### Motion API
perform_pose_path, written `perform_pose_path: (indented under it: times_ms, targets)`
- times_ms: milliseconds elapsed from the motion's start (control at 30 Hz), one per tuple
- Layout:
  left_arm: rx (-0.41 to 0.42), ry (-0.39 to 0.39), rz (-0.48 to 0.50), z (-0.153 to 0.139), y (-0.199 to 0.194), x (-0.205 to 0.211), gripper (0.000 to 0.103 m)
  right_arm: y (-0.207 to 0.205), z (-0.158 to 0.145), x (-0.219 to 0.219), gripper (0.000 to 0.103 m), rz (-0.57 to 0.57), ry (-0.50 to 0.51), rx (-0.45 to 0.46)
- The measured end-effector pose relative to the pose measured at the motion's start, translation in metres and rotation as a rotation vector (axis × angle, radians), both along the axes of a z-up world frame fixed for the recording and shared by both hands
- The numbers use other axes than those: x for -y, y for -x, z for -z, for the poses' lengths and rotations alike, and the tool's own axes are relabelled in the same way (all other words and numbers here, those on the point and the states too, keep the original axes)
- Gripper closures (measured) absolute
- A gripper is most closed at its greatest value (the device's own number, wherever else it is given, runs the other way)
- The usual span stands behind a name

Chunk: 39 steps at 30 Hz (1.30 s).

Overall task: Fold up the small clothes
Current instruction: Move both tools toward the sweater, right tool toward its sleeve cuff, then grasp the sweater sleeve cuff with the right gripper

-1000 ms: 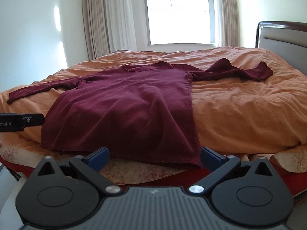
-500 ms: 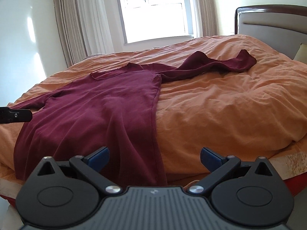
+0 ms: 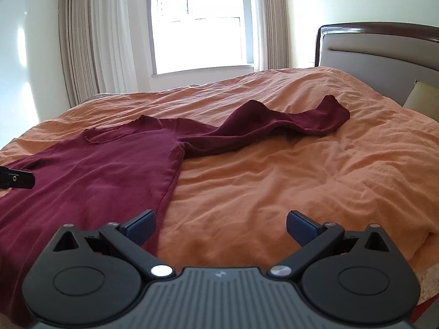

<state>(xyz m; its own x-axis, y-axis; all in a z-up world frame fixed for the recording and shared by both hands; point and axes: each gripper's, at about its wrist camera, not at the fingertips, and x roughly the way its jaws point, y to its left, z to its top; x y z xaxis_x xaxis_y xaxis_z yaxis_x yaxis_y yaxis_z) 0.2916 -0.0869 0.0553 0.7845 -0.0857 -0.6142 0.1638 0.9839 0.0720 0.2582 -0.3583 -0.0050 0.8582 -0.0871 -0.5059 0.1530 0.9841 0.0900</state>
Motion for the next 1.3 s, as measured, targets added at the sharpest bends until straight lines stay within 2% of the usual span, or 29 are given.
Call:
perform_pose_path:
  times_ms: [267,633,700,833,933,1000,1133,1233,1300]
  targets:
    - [-0.007,0.026,-0.049,0.006,-0.054,0.013,0.001,-0.046,0.001,0.036,0.0,0.081,0.012,0.001]
    - [-0.05,0.033,-0.091,0.044,-0.108,0.031,0.001,-0.086,0.012,0.073,0.0,0.155,0.009,-0.02]
    - [-0.058,0.031,-0.092,0.049,-0.115,0.035,0.001,-0.087,0.015,0.08,0.0,0.177,-0.008,0.024]
    - [-0.082,0.026,-0.094,0.062,-0.126,0.04,0.001,-0.09,0.014,0.113,0.0,0.203,-0.102,0.187]
    - [-0.102,0.024,-0.097,0.07,-0.132,0.041,0.001,-0.109,0.008,0.147,0.0,0.23,-0.152,0.223]
    - [-0.11,0.028,-0.1,0.073,-0.134,0.041,0.001,-0.127,0.003,0.17,0.0,0.247,-0.132,0.249]
    - [-0.108,0.034,-0.101,0.077,-0.136,0.041,0.001,-0.167,-0.003,0.208,0.0,0.291,-0.088,0.215]
    - [-0.11,0.037,-0.102,0.079,-0.137,0.041,0.0,-0.197,0.002,0.238,0.0,0.342,-0.099,0.153]
    - [-0.111,0.04,-0.102,0.08,-0.137,0.04,0.0,-0.21,0.009,0.253,0.0,0.334,-0.136,0.115]
